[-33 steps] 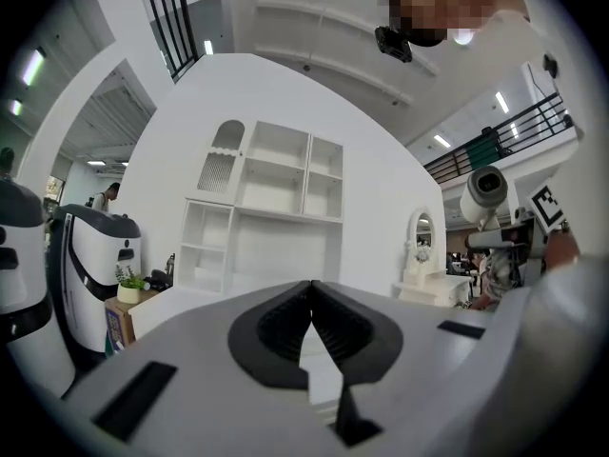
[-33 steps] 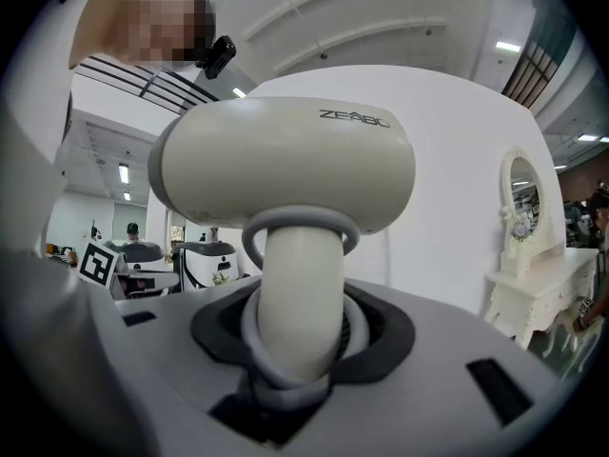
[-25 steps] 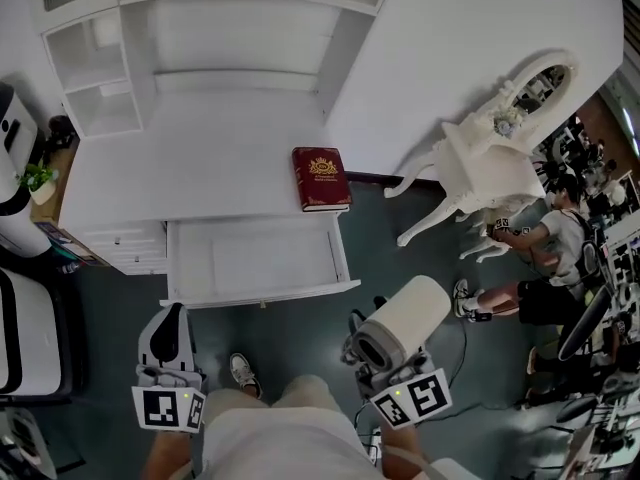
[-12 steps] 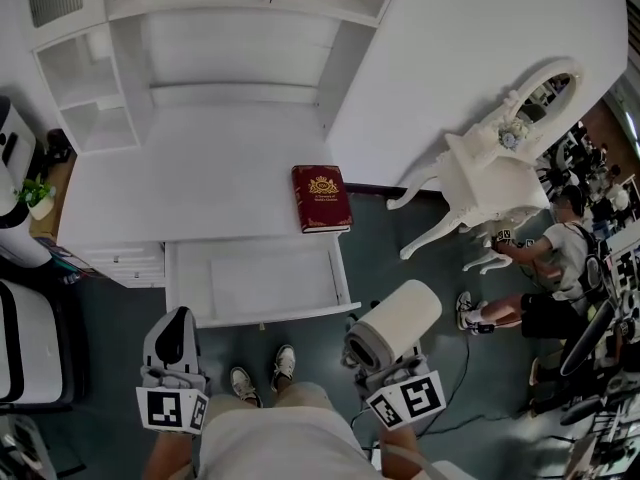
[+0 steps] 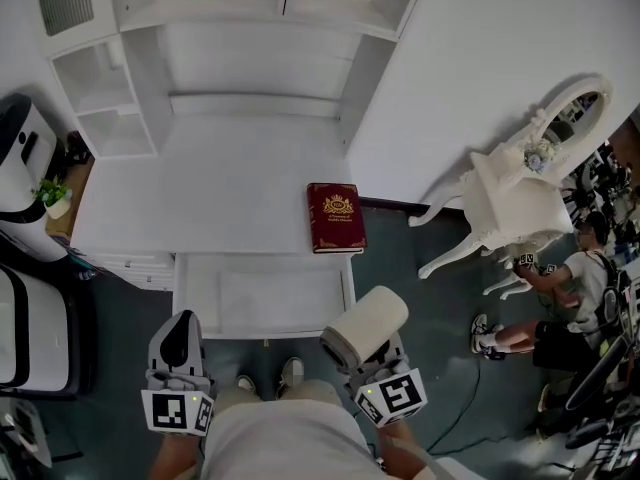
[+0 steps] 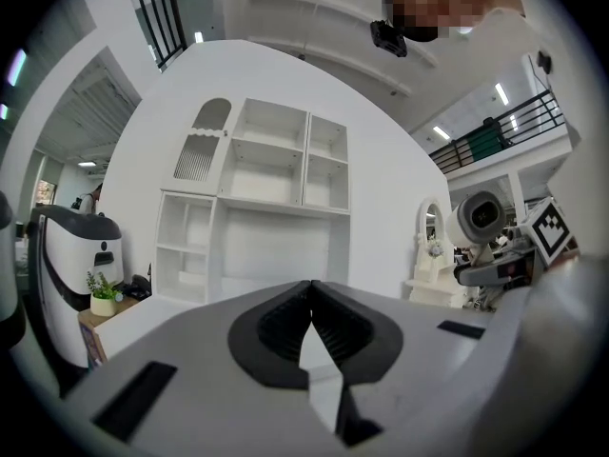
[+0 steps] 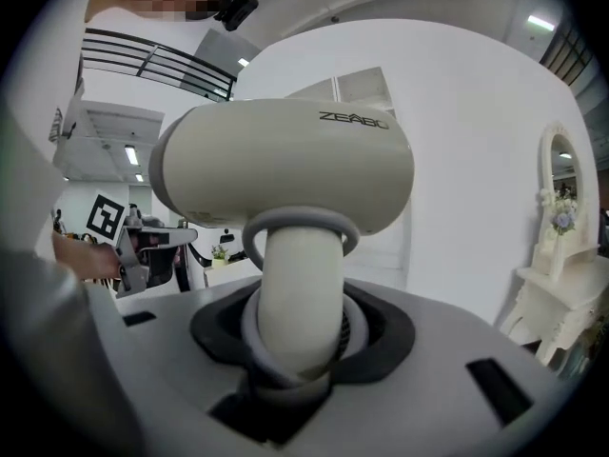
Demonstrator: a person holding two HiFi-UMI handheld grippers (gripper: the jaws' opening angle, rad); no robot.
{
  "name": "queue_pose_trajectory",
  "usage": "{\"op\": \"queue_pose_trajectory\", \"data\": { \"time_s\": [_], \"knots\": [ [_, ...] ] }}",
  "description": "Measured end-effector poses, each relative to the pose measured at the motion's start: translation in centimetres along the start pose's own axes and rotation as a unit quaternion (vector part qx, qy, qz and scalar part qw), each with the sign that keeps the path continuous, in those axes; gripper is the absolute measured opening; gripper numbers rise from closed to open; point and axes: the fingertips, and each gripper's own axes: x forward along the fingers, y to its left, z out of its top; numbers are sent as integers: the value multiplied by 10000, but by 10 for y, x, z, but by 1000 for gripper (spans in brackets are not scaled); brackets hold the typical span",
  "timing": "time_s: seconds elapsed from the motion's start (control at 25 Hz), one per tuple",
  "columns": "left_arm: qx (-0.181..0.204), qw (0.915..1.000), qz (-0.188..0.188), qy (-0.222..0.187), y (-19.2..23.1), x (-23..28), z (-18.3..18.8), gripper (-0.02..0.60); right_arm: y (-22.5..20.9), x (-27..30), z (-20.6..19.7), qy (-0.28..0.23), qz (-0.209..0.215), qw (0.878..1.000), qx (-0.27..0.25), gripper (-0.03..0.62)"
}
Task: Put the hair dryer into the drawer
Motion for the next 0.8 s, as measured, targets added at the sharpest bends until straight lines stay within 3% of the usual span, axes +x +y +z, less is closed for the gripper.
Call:
{"op": "queue_pose_trajectory", "data": {
  "time_s": [0.32, 0.8],
  "knots": [
    [-19, 9989, 436, 196, 11, 3, -10, 15, 3, 41, -42, 509, 553, 9971, -77, 187],
    [-40, 9945, 981, 373, 25, -9, -24, 15, -1, 93, -83, 938, 1016, 9890, -531, 187]
  ]
}}
